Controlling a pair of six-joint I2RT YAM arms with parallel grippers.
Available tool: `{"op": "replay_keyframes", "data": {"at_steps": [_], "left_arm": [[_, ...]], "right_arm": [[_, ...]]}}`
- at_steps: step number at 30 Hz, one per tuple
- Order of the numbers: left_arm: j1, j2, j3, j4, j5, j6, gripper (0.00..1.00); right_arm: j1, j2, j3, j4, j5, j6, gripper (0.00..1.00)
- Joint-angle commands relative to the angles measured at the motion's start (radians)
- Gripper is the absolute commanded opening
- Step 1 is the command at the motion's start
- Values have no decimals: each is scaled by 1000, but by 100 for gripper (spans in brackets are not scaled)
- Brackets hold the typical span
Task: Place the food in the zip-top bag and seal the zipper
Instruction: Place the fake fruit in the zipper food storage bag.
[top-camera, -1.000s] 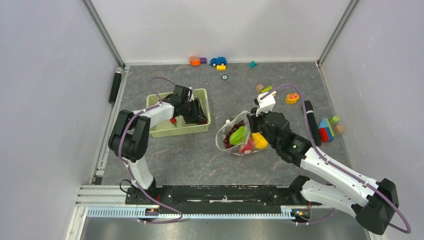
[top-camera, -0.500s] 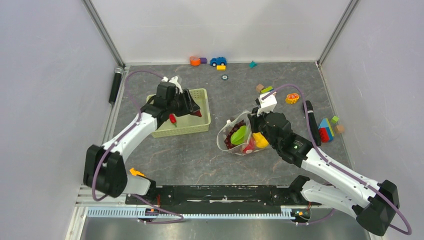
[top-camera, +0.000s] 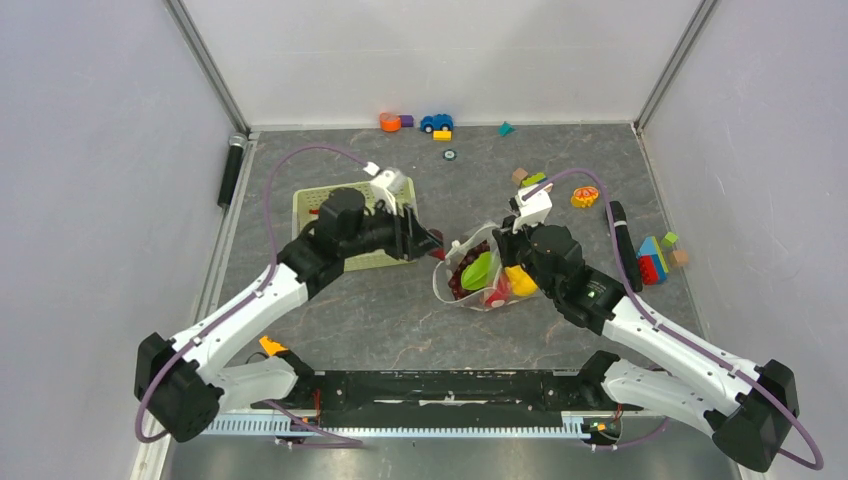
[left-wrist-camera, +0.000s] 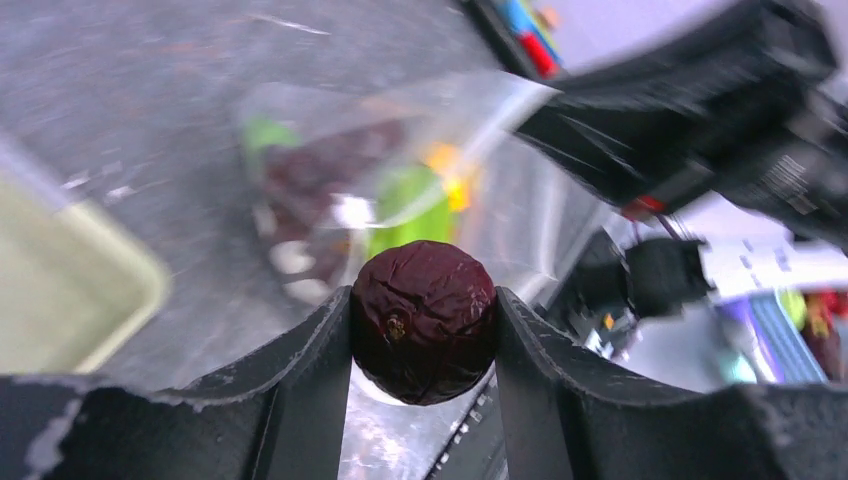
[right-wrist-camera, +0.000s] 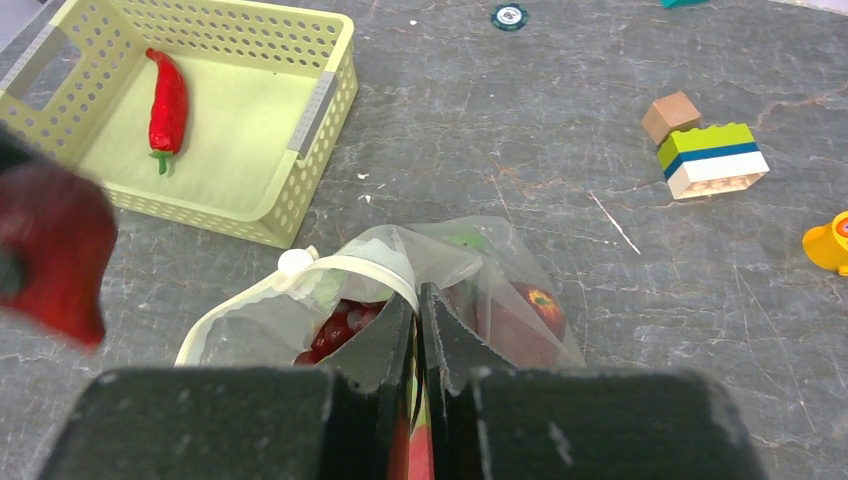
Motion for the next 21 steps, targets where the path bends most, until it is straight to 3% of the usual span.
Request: {"op": "replay_keyframes", "data": {"at_steps": [1,6,16,21], "left_arm": [[-173,-44,7,103,0,150,8],[-303,-29,-2,141,-139,236,6],[-418,119,36,207,-518,273,7],[-450,187,75,177,-547,296,11]], "right_arm": [[-1,-16,12,37,-36,6,10],[-1,-41,13,37,-70,13,10],[-1,-108,27,87,-288,8,12],[-2,-103,35,93,-297,14,12]]}}
